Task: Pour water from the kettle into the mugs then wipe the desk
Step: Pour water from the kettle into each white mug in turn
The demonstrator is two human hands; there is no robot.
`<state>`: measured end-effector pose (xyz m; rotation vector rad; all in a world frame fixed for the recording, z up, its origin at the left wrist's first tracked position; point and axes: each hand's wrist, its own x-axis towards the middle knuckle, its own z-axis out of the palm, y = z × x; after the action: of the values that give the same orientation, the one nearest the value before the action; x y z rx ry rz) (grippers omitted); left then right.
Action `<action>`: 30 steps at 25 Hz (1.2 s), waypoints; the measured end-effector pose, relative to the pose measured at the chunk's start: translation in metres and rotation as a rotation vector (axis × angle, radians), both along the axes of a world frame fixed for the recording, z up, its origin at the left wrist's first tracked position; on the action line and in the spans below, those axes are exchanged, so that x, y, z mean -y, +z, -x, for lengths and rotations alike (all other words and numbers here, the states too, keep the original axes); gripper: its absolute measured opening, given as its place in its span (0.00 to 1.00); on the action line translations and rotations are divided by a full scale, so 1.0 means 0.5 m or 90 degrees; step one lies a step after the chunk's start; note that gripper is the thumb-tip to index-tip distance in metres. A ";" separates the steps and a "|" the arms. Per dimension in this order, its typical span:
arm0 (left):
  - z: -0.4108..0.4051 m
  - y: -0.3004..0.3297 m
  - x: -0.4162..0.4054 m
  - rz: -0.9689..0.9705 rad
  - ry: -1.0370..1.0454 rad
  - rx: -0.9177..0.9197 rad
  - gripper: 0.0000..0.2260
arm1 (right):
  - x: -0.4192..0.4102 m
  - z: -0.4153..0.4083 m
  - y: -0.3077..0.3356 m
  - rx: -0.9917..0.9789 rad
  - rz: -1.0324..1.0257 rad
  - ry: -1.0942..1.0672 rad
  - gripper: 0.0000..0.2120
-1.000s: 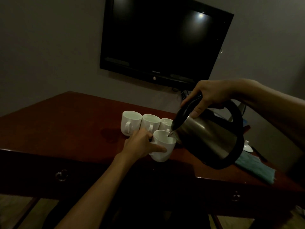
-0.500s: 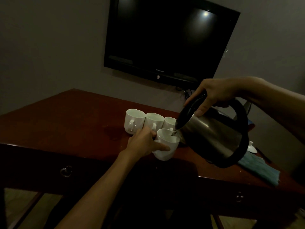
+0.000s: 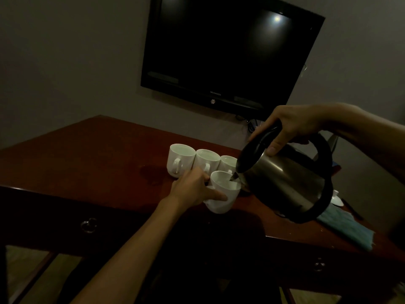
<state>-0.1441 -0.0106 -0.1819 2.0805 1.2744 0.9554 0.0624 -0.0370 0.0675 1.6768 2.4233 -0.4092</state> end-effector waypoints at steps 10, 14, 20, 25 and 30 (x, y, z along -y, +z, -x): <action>0.006 0.002 -0.007 0.017 -0.027 0.025 0.20 | -0.009 0.002 0.004 0.008 0.012 0.013 0.30; 0.007 0.007 -0.004 0.023 -0.041 0.043 0.16 | -0.010 0.004 0.006 0.006 0.021 0.009 0.31; 0.009 0.007 -0.009 0.033 -0.058 0.046 0.17 | -0.013 0.011 0.007 0.012 0.013 0.003 0.28; 0.010 -0.001 -0.018 0.034 -0.055 0.046 0.17 | -0.022 0.010 0.009 0.014 0.025 0.021 0.31; 0.011 -0.003 -0.020 0.032 -0.060 0.056 0.19 | -0.021 0.011 0.011 0.024 0.022 0.021 0.28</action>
<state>-0.1494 -0.0004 -0.1835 2.0183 1.1334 0.9533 0.0568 -0.0267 0.0730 1.6140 2.3988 -0.4083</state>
